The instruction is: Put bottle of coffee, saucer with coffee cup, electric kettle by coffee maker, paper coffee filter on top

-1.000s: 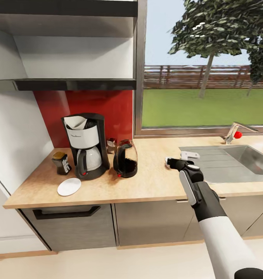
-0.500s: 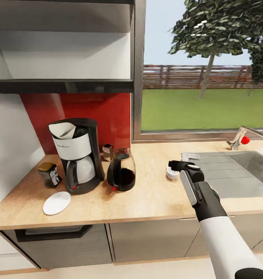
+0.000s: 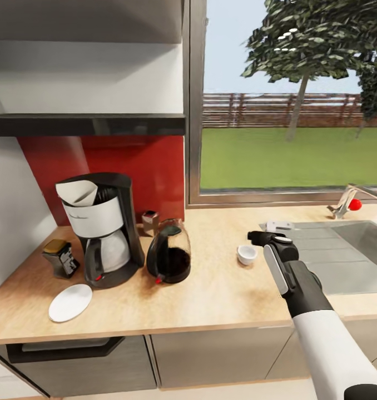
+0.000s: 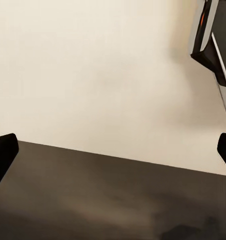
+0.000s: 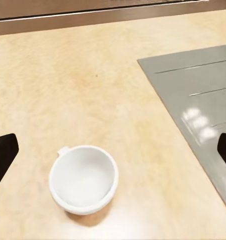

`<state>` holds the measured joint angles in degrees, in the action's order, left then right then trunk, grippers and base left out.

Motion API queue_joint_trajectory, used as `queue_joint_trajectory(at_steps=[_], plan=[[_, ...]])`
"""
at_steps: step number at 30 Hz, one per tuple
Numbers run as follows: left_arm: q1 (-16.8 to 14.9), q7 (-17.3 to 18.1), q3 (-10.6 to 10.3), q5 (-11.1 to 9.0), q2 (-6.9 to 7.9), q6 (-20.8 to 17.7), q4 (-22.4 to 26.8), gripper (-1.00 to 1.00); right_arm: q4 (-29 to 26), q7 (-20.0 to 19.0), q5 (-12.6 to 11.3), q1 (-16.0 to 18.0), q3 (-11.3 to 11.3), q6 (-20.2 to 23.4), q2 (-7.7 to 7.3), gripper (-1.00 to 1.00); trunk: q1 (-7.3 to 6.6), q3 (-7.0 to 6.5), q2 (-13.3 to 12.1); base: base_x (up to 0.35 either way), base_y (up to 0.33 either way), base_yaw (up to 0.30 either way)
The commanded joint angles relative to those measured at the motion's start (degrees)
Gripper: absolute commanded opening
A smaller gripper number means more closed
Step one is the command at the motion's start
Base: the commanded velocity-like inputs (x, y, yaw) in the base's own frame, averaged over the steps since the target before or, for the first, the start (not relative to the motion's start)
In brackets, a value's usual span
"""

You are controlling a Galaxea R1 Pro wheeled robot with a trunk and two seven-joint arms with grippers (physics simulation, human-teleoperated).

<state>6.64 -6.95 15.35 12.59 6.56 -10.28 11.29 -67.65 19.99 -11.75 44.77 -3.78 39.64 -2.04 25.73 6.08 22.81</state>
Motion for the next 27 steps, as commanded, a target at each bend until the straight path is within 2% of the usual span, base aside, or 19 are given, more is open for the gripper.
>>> queue_joint_trajectory(at_steps=[1,9,15,27], plan=[[0.0,0.0,0.5,0.6,-0.07,-0.4,0.3,1.0,0.0,0.6,-0.6,0.0,-0.2,0.2,-0.2,1.0,0.06,0.11,0.1,0.217,-0.151,0.0],[0.0,0.1,0.7,0.6,-0.06,0.1,0.3,1.0,3.9,0.5,-0.6,0.0,-0.2,0.2,-0.49,1.0,0.06,0.11,0.1,0.231,-0.166,0.0],[0.0,0.1,0.7,0.5,-0.06,0.3,0.3,1.0,7.4,0.5,-0.6,0.0,-0.2,0.1,-1.24,1.0,0.06,0.11,0.1,0.213,-0.154,0.0],[0.0,0.1,0.9,0.5,-0.06,0.4,0.3,1.0,11.4,0.5,-0.6,0.0,-0.3,0.0,-1.81,1.0,0.06,0.11,0.1,0.026,-0.019,0.0]])
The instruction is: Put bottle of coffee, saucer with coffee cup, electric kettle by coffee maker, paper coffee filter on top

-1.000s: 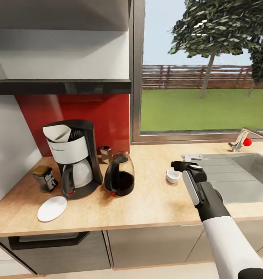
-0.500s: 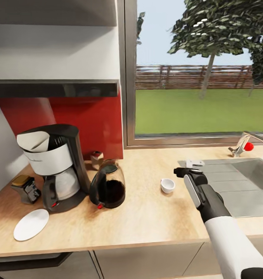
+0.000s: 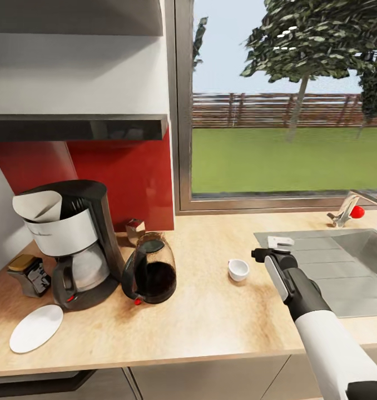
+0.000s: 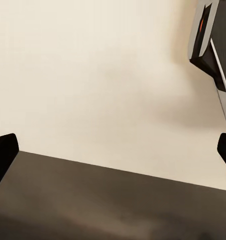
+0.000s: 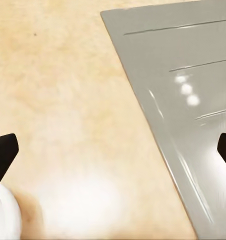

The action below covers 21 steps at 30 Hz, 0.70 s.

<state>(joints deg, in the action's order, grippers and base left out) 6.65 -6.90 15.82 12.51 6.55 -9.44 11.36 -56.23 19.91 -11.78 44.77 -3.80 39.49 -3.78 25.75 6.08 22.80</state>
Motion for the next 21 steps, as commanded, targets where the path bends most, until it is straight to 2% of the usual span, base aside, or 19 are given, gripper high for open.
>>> queue_joint_trajectory(at_steps=[1,21], plan=[[0.0,0.1,0.4,0.6,-0.05,-0.4,0.2,1.0,0.2,0.6,-0.6,0.0,-0.2,0.2,-0.08,1.0,0.04,0.11,0.1,0.001,-0.001,0.0],[0.0,0.1,0.3,0.6,-0.04,-0.4,0.2,1.0,0.1,0.4,-1.1,0.0,-0.5,0.4,0.43,1.0,0.04,0.11,0.1,0.0,0.0,0.0]])
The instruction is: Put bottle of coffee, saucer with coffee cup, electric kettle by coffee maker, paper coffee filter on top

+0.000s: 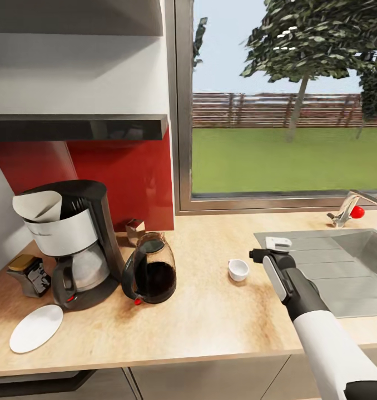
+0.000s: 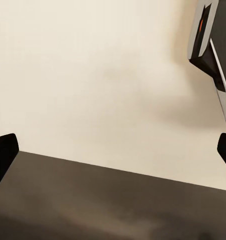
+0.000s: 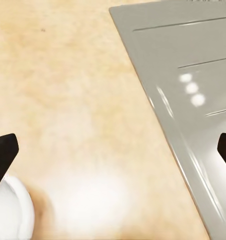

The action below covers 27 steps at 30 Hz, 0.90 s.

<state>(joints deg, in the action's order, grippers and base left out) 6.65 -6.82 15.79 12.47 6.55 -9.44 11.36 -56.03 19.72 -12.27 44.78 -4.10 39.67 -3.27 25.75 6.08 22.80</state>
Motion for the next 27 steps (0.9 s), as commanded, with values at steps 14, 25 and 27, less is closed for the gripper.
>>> queue_joint_trajectory(at_steps=[14,25,27], plan=[[0.0,0.1,0.1,0.6,-0.05,-0.3,0.2,1.0,-2.9,0.4,-0.8,0.0,-0.3,4.6,0.41,1.0,0.04,0.11,0.1,0.0,0.0,0.0],[0.0,0.1,0.2,0.5,0.03,-0.4,0.2,1.0,-1.3,0.4,-0.8,0.0,-0.2,4.9,0.46,1.0,0.04,0.11,0.1,0.0,0.0,0.0],[0.0,0.1,0.2,0.5,0.02,-0.4,0.2,1.0,-1.1,0.4,-0.8,0.0,-0.2,4.9,0.46,1.0,0.04,0.11,0.1,0.0,0.0,0.0]])
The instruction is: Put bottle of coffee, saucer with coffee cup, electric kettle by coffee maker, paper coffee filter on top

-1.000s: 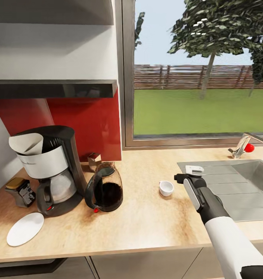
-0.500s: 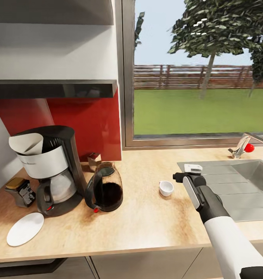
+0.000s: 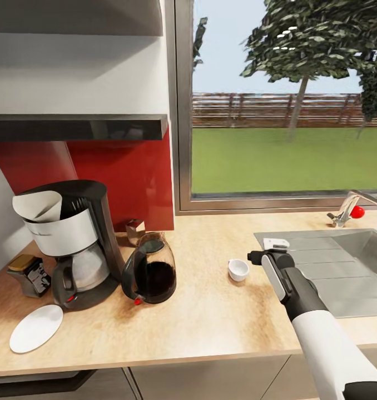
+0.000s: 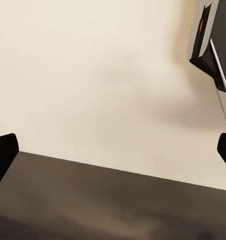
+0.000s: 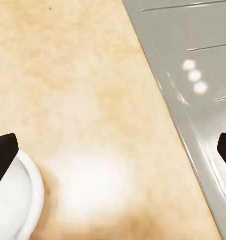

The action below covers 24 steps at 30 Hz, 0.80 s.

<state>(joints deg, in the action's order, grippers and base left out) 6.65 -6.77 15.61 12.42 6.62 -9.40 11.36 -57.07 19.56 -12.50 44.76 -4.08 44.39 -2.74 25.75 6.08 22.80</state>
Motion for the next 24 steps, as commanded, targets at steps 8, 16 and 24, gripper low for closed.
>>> queue_joint_trajectory(at_steps=[8,16,24], plan=[[0.0,0.1,0.3,0.7,-0.11,-0.4,0.2,1.0,0.3,0.6,-0.6,0.0,-0.3,0.2,0.0,1.0,0.04,0.11,0.1,0.0,0.0,0.0],[0.0,0.1,0.3,0.7,-0.04,-0.4,0.3,1.0,3.0,0.6,-0.6,-0.1,-0.4,0.1,0.63,1.0,0.04,0.11,0.1,0.0,0.0,0.0],[0.0,0.1,0.3,0.7,-0.03,-0.4,0.2,1.0,3.4,0.6,-0.5,-0.1,-0.4,0.1,1.38,1.0,0.04,0.11,0.1,0.0,0.0,0.0]])
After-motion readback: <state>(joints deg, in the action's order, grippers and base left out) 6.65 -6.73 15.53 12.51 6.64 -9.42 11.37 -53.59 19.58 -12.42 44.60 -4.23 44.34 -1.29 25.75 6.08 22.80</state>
